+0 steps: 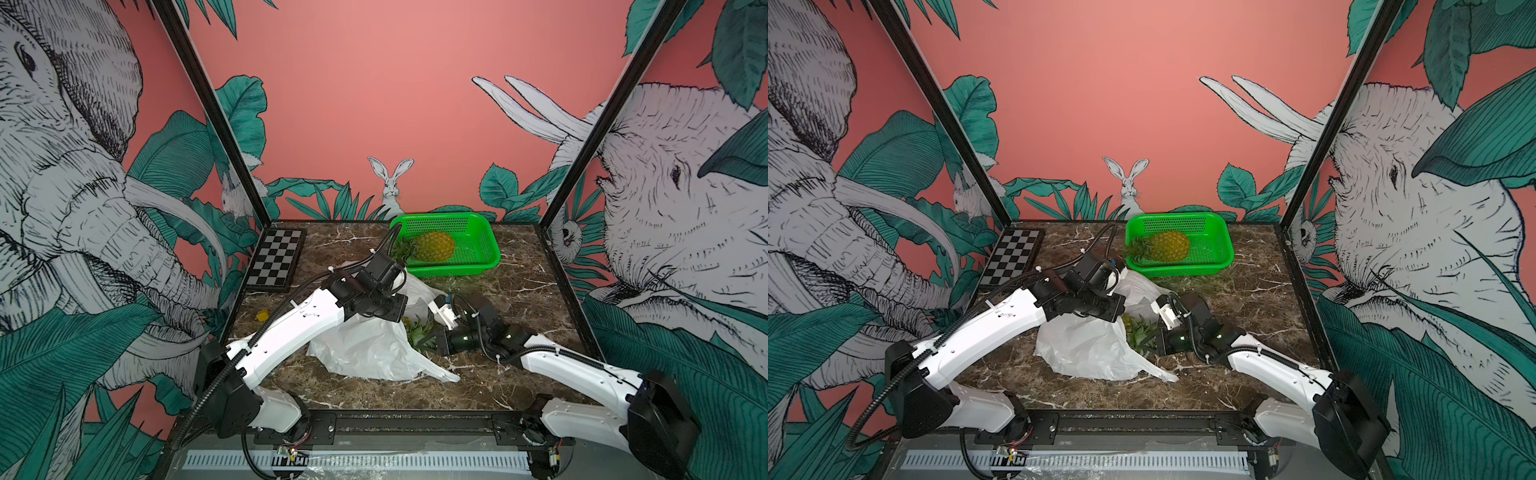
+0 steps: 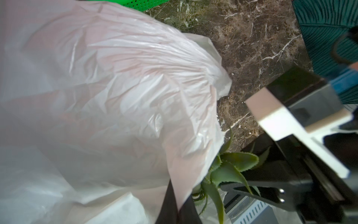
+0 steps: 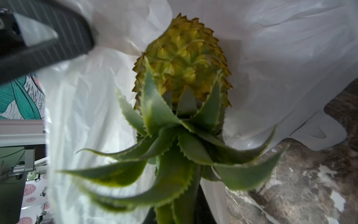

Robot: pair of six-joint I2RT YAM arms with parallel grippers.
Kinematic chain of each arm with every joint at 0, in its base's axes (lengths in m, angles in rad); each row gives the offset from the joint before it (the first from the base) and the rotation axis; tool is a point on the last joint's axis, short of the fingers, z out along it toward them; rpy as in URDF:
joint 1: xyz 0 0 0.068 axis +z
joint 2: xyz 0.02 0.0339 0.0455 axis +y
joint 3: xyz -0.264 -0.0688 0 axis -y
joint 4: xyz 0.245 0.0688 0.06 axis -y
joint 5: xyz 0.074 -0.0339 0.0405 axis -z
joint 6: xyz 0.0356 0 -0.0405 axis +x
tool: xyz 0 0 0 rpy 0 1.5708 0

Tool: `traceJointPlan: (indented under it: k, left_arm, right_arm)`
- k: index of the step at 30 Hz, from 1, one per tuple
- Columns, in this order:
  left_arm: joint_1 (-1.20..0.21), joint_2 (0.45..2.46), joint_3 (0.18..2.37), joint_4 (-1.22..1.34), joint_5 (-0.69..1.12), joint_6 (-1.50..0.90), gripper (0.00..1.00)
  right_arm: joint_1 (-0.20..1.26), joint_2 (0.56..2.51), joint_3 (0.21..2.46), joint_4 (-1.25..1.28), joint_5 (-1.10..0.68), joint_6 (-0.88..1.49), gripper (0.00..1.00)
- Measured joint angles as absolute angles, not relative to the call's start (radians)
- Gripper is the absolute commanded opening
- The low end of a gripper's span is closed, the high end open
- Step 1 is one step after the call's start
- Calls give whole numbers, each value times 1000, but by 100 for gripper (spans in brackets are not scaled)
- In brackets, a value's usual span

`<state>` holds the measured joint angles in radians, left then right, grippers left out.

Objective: Place the pineapple into a plastic bag & tie a knot
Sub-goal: Place the pineapple in the plastic bag.

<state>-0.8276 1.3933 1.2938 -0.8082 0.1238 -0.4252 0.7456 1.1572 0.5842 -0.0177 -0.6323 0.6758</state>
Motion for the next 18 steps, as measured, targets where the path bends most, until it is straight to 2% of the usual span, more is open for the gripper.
traceJointPlan:
  k: [5,11,18]
  left_arm:
    - [-827,1386,1291,-807,136,-401,0]
    - [-827,1386,1285,-792,147,-376,0]
    - [-823,1385,1249,-765,150,-385,0]
  right_arm:
    - [750,1136,497,101,-640,598,0]
    - [789,1148,502,161,-669,435,0]
    - [860,1338,508,279,-658,292,0]
